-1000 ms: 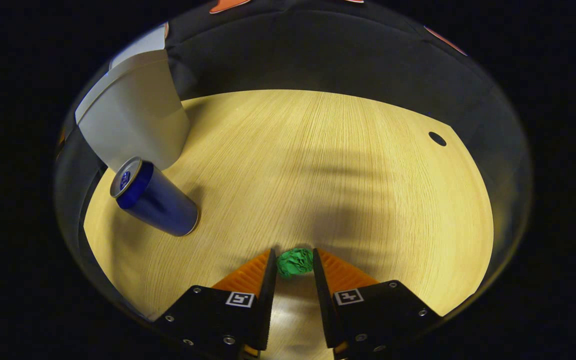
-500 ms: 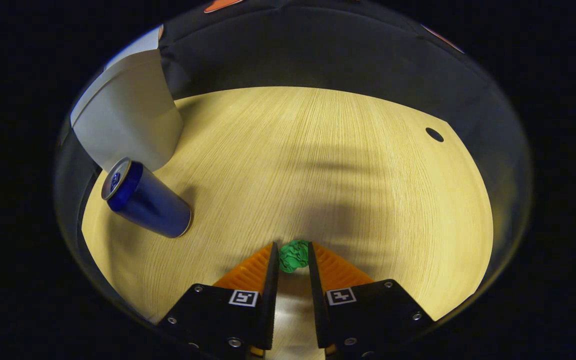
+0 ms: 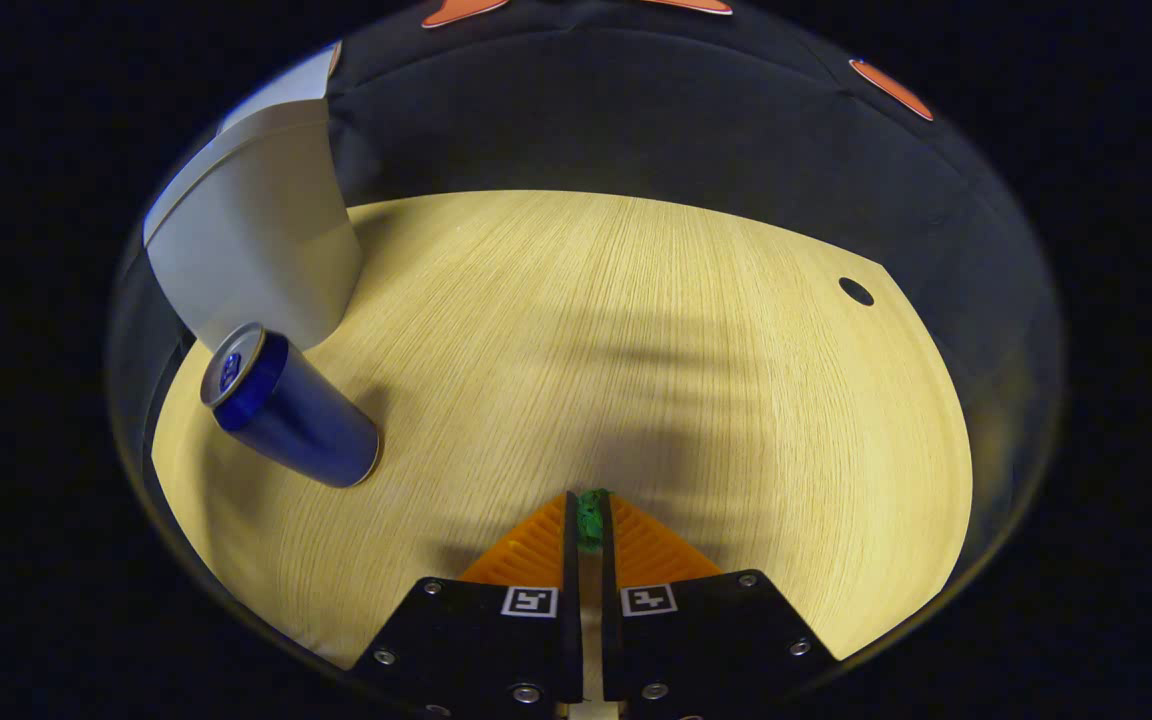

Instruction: Press the lid of the desktop garbage bin to open it, pick up the crumpled paper on the desktop and throw it into the bin, then pick up the pop can on the desktop and drop it into the bin, and finally close the garbage bin lid.

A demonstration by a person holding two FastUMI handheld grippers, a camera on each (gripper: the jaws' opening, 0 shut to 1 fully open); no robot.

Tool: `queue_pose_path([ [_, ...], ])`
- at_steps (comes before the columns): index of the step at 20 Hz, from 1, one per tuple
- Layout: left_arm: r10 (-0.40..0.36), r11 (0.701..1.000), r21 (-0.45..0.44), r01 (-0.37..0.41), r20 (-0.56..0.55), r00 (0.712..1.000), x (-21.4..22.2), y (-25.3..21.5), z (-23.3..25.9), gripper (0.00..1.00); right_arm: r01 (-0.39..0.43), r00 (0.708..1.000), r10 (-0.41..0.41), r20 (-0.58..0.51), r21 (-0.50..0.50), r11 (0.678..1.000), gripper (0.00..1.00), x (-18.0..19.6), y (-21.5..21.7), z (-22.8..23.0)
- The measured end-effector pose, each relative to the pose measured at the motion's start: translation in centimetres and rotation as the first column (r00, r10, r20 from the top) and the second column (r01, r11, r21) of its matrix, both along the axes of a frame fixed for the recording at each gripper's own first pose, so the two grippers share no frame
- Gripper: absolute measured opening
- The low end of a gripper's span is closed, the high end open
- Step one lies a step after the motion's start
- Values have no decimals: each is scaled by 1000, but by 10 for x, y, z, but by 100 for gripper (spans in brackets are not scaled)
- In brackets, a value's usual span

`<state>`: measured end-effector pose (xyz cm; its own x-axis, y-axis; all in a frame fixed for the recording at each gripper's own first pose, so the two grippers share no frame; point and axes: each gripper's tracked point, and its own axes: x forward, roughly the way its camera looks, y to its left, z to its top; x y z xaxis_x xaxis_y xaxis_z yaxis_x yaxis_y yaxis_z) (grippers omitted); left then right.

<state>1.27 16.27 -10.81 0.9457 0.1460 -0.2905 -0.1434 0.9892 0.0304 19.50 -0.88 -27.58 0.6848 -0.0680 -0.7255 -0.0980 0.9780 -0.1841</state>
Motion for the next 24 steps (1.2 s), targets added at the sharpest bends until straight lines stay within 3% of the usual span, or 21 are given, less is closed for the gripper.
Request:
queue_pose_path([
  [7, -5, 1000, 3, 5, 16, 1000, -8, 1, 8, 94, -6, 996, -4, 94, 107, 994, 6, 61, 44, 96],
  [11, -6, 1000, -13, 6, 41, 999, -11, 2, 17, 94, -89, 976, 59, 212, 135, 987, 6, 107, 96, 209],
  [13, -2, 1000, -28, 3, 56, 998, -18, 4, 22, 94, -172, 947, 126, 294, 139, 975, 5, 139, 141, 284],
  [14, 2, 999, -35, 1, 61, 998, -21, 5, 23, 94, -216, 930, 161, 331, 136, 967, 5, 73, 161, 311],
  [15, 7, 999, -39, -4, 67, 998, -25, 8, 27, 94, -261, 912, 198, 359, 138, 955, 5, 78, 188, 345],
  [16, 12, 999, -41, -9, 77, 997, -30, 12, 31, 94, -307, 893, 232, 385, 145, 941, 5, 105, 149, 380],
  [17, 19, 999, -42, -15, 87, 996, -36, 17, 35, 94, -353, 874, 267, 406, 152, 923, 5, 97, 164, 410],
  [18, 30, 999, -42, -26, 94, 995, -43, 24, 38, 94, -402, 852, 304, 426, 161, 902, 5, 117, 204, 412],
  [19, 42, 998, -44, -38, 100, 994, -48, 33, 41, 94, -455, 825, 344, 449, 166, 875, 5, 99, 216, 372],
  [20, 57, 997, -50, -52, 105, 993, -53, 41, 41, 94, -490, 803, 379, 460, 149, 859, 5, 96, 271, 437],
  [21, 74, 996, -59, -68, 108, 991, -59, 51, 43, 94, -514, 786, 413, 460, 114, 850, 5, 85, 215, 417],
  [22, 90, 994, -68, -83, 110, 990, -63, 59, 44, 94, -539, 766, 450, 459, 75, 839, 5, 104, 299, 447],
  [24, 121, 991, -75, -112, 117, 986, -70, 77, 45, 94, -587, 727, 511, 459, 27, 809, 5, 94, 295, 449],
])
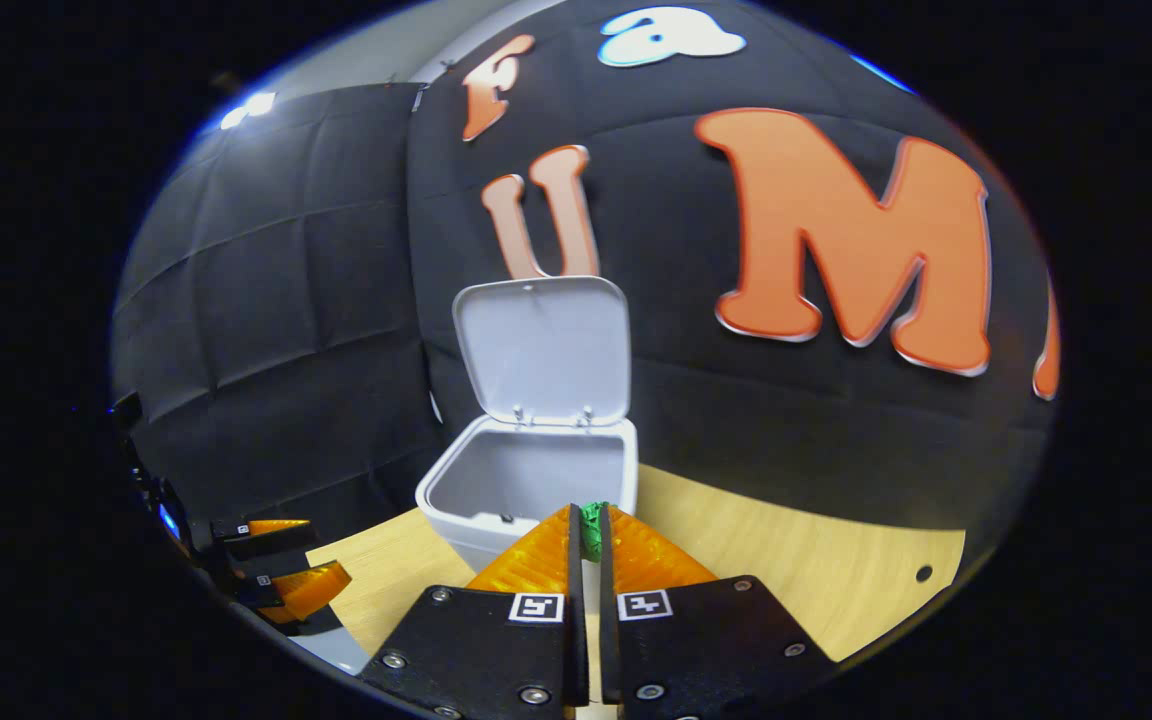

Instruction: Press the lid of the desktop garbage bin to open it, pick up the crumpled paper on the desktop and throw it into the bin, then pick up the pop can on the desktop and drop it into the bin, and finally close the garbage bin lid.

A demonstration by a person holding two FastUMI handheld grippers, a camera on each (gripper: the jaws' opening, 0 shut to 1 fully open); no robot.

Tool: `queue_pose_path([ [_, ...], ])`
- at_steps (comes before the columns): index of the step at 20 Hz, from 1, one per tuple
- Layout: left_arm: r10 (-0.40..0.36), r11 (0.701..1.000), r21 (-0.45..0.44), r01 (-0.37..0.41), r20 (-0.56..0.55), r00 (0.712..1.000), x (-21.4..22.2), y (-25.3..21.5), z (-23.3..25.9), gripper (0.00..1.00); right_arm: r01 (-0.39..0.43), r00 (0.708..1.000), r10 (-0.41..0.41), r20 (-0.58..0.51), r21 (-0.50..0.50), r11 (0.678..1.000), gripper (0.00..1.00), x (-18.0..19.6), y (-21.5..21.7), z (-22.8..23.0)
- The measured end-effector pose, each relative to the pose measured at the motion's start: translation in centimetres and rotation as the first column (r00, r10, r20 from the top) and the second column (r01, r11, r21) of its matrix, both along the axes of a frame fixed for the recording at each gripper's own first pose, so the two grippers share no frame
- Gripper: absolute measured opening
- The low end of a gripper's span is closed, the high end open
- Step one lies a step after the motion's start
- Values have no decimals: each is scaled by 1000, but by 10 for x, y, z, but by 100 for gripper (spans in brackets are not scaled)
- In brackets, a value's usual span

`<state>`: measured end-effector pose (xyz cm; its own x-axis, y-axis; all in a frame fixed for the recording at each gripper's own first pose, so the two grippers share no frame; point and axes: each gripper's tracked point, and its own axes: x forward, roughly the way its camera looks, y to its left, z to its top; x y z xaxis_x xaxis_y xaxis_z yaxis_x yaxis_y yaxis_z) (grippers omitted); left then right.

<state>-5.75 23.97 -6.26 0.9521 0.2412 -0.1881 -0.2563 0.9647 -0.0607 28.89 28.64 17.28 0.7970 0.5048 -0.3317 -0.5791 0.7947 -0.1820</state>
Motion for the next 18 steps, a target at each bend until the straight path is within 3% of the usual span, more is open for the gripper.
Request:
queue_pose_path([
  [2, 25, 1000, 5, -25, 6, 1000, -5, 18, 1, 94, -24, 1000, 24, 11, -44, 999, 4, -4, 31, 18],
  [4, 46, 999, 9, -46, 9, 999, -8, 35, 3, 94, -26, 1000, 26, -5, -71, 997, 3, -8, 33, 18],
  [8, 83, 996, 14, -83, -2, 997, -13, 66, -3, 94, 19, 998, -24, -55, -90, 996, 3, 19, 26, 12],
  [11, 103, 995, 10, -103, -18, 995, -13, 81, -11, 94, 76, 996, -78, -35, -71, 995, 3, 13, 34, 16],
  [14, 110, 994, 5, -110, -28, 993, -11, 87, -15, 94, 68, 996, -67, -63, 10, 998, 23, 0, 44, 29],
  [15, 107, 994, 4, -107, -31, 994, -9, 86, -15, 94, 56, 996, -55, -73, 13, 998, 21, -1, 47, 29],
  [16, 99, 995, 3, -99, -31, 995, -6, 83, -14, 94, 51, 996, -51, -78, 1, 999, 40, 1, 45, 25],
  [17, 91, 996, 7, -91, -26, 996, -4, 81, -12, 94, 45, 997, -46, -66, -13, 999, 32, 1, 44, 24],
  [18, 81, 997, 11, -81, -21, 997, -1, 77, -10, 94, 37, 997, -39, -63, -26, 999, 56, -2, 44, 22],
])
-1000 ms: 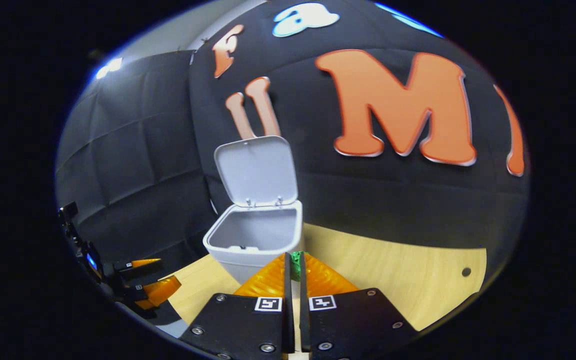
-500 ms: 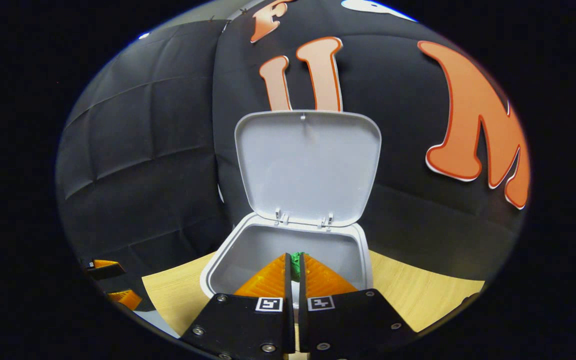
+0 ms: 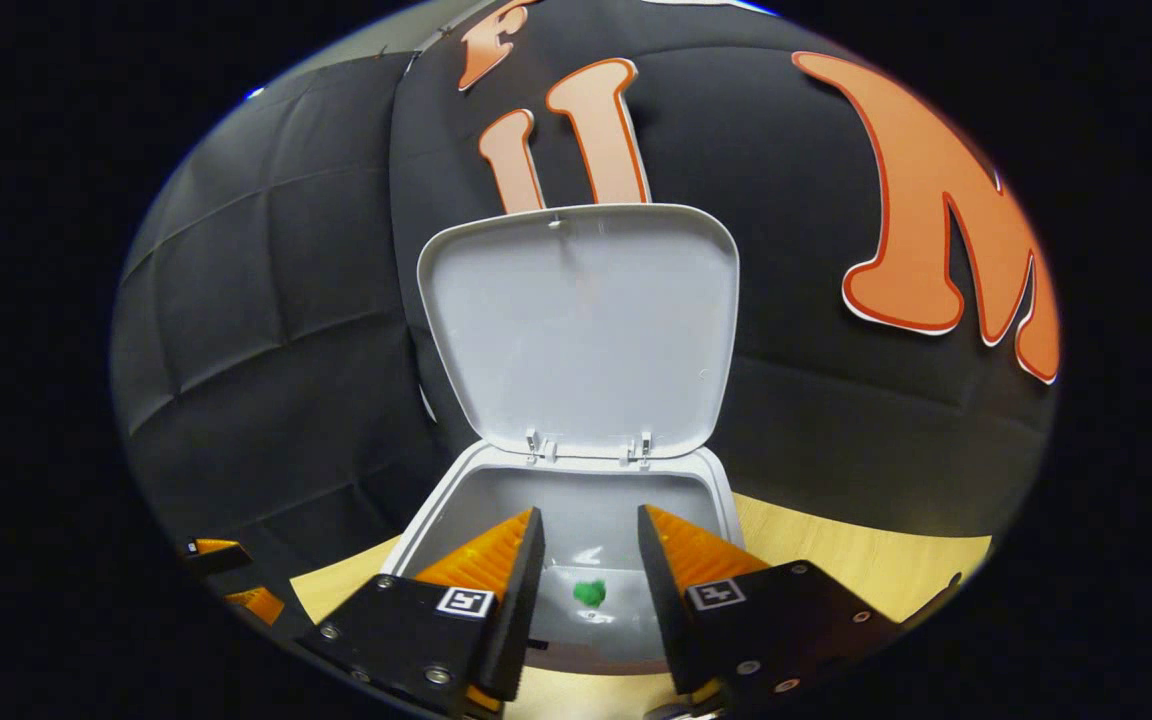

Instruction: Press the lid of the desktop garbage bin to open it, pick up the crumpled paper on the desktop and throw it into the bin, then pick up the pop can on the desktop and drop it into the bin, and finally close the garbage bin lid.

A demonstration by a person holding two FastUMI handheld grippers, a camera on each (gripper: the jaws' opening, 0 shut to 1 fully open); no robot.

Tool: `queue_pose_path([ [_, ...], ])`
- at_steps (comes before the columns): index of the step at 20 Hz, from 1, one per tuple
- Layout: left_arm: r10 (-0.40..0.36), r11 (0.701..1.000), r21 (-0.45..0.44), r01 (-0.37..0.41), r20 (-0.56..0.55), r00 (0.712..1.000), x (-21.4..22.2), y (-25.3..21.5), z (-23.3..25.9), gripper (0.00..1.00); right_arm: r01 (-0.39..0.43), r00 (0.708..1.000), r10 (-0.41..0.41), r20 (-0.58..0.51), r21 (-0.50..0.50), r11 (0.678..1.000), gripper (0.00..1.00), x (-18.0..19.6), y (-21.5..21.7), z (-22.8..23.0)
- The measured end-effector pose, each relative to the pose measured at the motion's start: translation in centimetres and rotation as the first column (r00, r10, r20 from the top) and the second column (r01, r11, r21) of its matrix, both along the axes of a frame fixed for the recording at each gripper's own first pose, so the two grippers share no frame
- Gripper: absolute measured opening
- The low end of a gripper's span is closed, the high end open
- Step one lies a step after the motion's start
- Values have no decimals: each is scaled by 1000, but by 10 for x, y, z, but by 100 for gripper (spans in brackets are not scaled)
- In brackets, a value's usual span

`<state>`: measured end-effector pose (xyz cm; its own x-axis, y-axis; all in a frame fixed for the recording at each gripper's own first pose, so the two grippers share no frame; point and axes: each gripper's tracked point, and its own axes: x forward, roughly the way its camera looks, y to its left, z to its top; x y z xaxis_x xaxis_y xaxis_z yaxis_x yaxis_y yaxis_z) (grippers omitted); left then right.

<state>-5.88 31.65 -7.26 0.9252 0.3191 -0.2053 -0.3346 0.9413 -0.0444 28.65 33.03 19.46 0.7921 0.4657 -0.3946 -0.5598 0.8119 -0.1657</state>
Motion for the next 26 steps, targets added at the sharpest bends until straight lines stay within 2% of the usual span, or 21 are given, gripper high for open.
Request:
queue_pose_path([
  [1, -11, 1000, 2, 11, 1, 1000, 3, -5, -1, 93, -3, 1000, 3, -2, -2, 1000, 59, -6, -2, 0],
  [2, -26, 1000, 0, 26, 2, 1000, 6, -10, -1, 94, -3, 1000, 3, 4, 11, 1000, 58, -12, -4, 4],
  [3, -47, 999, -6, 47, 5, 999, 8, -18, -1, 94, -4, 1000, 3, 7, 33, 999, 62, -18, -8, 10],
  [4, -70, 997, -13, 71, 6, 997, 11, -27, -2, 94, -8, 1000, 7, 12, 66, 998, 77, -29, -13, 18],
  [5, -92, 996, -18, 92, 5, 996, 14, -37, -6, 94, -5, 1000, 3, 23, 99, 995, 81, -39, -22, 29],
  [6, -120, 993, -23, 120, 0, 993, 19, -49, -12, 94, 7, 999, -11, 39, 126, 992, 88, -47, -38, 38],
  [8, -181, 983, -32, 180, -12, 983, 26, -79, -22, 94, 40, 995, -54, 80, 163, 986, 95, -63, -76, 55],
  [11, -277, 960, -38, 276, -31, 960, 38, -136, -47, 94, 146, 974, -172, 147, 174, 974, 95, -89, -156, 72],
  [13, -289, 957, -28, 288, -48, 956, 44, -166, -66, 94, 231, 944, -269, 190, 199, 952, 95, -109, -217, 80],
  [16, -368, 929, -71, 364, -70, 927, 55, -228, -100, 94, 383, 864, -440, 245, 247, 890, 94, -132, -309, 85],
  [18, -411, 910, -96, 402, -97, 907, 61, -268, -124, 94, 454, 819, -521, 240, 284, 844, 94, -153, -357, 82],
  [22, -473, 880, -112, 461, -148, 868, 81, -320, -174, 95, 541, 768, -609, 200, 307, 783, 94, -176, -422, 67],
  [24, -487, 873, -107, 475, -189, 853, 94, -334, -196, 95, 571, 755, -628, 188, 280, 771, 94, -178, -441, 60],
  [26, -497, 867, -114, 485, -249, 831, 105, -343, -219, 95, 571, 754, -627, 199, 275, 774, 95, -182, -448, 65],
])
